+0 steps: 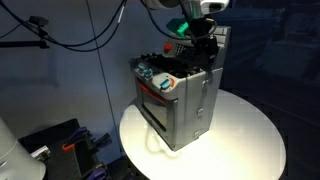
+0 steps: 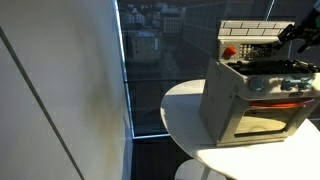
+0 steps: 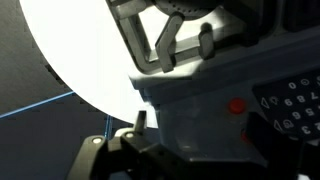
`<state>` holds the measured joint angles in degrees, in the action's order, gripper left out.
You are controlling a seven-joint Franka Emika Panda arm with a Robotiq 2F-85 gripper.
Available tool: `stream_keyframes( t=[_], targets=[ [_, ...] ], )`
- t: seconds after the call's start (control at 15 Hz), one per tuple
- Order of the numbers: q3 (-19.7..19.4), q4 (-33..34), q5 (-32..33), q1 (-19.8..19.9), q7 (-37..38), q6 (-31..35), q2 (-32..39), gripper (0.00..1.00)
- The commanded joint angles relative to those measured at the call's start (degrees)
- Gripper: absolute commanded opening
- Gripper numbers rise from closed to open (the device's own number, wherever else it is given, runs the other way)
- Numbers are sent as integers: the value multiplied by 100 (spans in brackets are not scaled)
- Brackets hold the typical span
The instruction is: Press a button on the stove
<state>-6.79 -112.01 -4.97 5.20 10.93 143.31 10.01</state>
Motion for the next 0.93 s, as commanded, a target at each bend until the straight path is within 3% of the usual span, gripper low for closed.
stream_keyframes(
  t=[0.0, 0.87],
  targets=[
    [15, 142, -39, 46, -79, -114, 10, 100],
    [45, -888, -228, 53, -553, -612, -999, 100]
  ],
)
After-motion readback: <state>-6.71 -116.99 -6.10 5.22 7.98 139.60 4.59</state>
